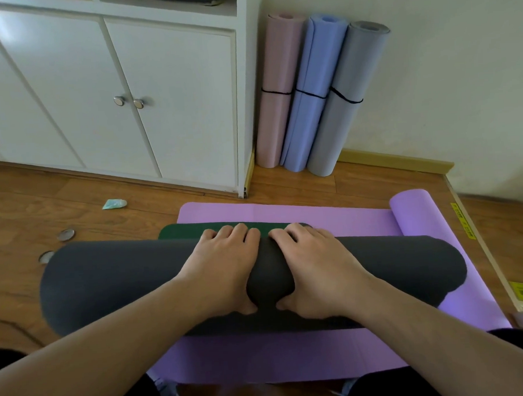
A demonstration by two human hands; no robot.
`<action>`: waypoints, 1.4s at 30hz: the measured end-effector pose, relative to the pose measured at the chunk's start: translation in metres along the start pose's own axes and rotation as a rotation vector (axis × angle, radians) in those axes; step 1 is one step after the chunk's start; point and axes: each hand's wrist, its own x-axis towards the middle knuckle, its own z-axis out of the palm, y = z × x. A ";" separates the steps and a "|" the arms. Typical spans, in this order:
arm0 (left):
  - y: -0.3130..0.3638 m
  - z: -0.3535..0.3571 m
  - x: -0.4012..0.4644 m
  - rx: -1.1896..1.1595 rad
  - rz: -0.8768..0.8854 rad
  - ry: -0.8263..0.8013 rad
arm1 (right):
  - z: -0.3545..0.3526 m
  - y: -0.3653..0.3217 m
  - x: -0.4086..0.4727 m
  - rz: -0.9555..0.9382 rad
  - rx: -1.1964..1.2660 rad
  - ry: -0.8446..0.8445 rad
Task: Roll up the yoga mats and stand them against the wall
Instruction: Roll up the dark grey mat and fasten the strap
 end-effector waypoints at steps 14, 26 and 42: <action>-0.002 -0.002 -0.004 0.004 0.059 -0.007 | 0.005 0.001 0.004 0.021 -0.013 -0.008; -0.013 -0.010 0.004 -0.179 -0.001 -0.127 | 0.010 -0.005 0.002 -0.017 -0.079 -0.055; -0.019 -0.010 0.003 -0.151 0.005 -0.144 | 0.010 -0.005 -0.001 -0.033 -0.127 -0.029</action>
